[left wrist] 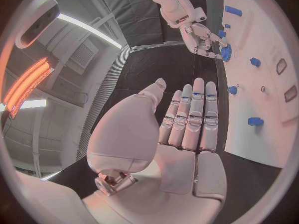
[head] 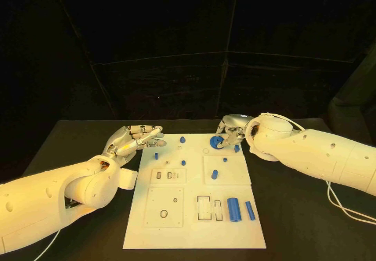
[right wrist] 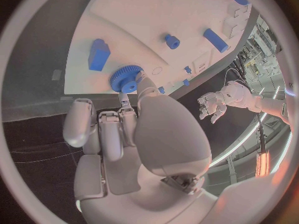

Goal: Assemble the parts on the task board

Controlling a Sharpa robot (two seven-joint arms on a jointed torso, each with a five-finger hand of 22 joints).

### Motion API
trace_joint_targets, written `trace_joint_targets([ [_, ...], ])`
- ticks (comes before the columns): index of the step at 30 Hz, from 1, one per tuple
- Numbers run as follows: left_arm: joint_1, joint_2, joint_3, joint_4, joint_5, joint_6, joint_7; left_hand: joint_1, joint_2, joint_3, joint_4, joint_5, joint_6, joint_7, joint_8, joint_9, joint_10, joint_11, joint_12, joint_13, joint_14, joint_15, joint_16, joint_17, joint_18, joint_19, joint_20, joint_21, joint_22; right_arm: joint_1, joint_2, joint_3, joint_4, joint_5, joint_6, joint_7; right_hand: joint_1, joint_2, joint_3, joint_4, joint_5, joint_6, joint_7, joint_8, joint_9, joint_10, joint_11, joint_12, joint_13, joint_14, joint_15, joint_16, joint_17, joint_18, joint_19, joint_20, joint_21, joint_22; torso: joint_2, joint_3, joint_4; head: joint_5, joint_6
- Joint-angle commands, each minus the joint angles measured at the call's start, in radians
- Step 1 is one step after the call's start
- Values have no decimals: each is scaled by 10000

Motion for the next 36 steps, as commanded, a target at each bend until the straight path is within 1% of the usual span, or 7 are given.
trace_joint_targets([
  [1, 14, 4, 7, 7, -48, 151, 14, 15, 60, 12, -44, -43, 82, 6, -67, -10, 29, 48, -30, -14, 3, 58, -54, 14, 156, 51, 45, -56, -15, -3, 37, -13, -47, -236, 259, 77, 112, 70, 28, -97, -39, 116, -2, 55, -6, 115, 10, 75, 974, 730, 19, 52, 1052, -155, 73, 27, 67, 29, 1, 0, -6, 1, -15],
  [8, 14, 2, 7, 5, -48, 155, 8, 15, 60, 12, -44, -43, 82, 6, -67, -10, 29, 48, -30, -14, 3, 58, -54, 14, 156, 51, 45, -56, -15, -25, 96, -15, -93, -590, -173, -58, 191, 342, 309, -310, -153, 481, -55, 199, 18, 238, -36, 259, 1185, 734, -13, 66, 1090, -163, 99, 6, 110, 102, 1, 4, -5, 3, -9],
  [13, 14, -5, 7, 6, -48, 156, 6, 23, 67, 23, -59, -43, 85, 6, -72, -10, 34, 47, -39, -14, 7, 57, -62, 17, 157, 55, 45, -61, -20, -42, 74, -15, -5, -961, -1102, -41, 615, 828, 964, -681, -432, 1361, -357, 598, 150, 397, -293, 477, 1434, 742, -208, 82, 1142, -189, 184, -129, 196, 284, -2, 6, 5, 6, -2],
  [16, 14, -7, 7, 7, -48, 157, 5, 23, 67, 23, -59, -43, 85, 6, -72, -10, 34, 47, -39, -14, 7, 57, -62, 17, 157, 55, 45, -61, -20, -51, 52, -15, 91, -1063, -1544, 64, 678, 987, 1291, -845, -470, 1644, -482, 699, 192, 457, -406, 553, 1526, 751, -312, 95, 1187, -214, 246, -240, 252, 406, 2, 6, 8, 13, -4],
  [20, 14, -12, 7, 10, -48, 156, 5, 31, 82, 37, -71, -43, 91, 6, -77, -10, 40, 46, -49, -14, 12, 56, -71, 21, 157, 60, 44, -65, -26, -57, 8, -14, 350, -1024, -1955, 175, 500, 964, 1491, -907, -413, 1684, -509, 641, 178, 481, -440, 572, 1558, 754, -357, 96, 1199, -229, 273, -303, 275, 454, -2, 5, -2, 34, 10],
  [28, 14, -31, 7, 26, -48, 157, 9, 40, 96, 52, -85, -45, 95, 5, -83, -10, 46, 44, -59, -14, 17, 55, -80, 25, 157, 65, 43, -69, -31, -59, -1, -11, 1288, -1099, -2631, -1, -113, 715, 1766, -878, -329, 1666, -488, 420, 114, 470, -425, 527, 1541, 759, -352, 95, 1214, -239, 295, -320, 292, 493, -4, -11, -2, 53, 37],
  [36, 15, -18, 7, 30, -48, 157, 8, 49, 107, 65, -98, -47, 98, 5, -88, -10, 52, 43, -67, -14, 21, 54, -88, 28, 157, 69, 43, -73, -35, -60, 687, -12, 1303, -1427, -2435, -250, -473, 556, 1889, -807, -335, 1623, -452, 268, 67, 420, -395, 431, 1462, 749, -331, 74, 1168, -235, 286, -305, 278, 470, 0, -18, 9, 92, 51],
])
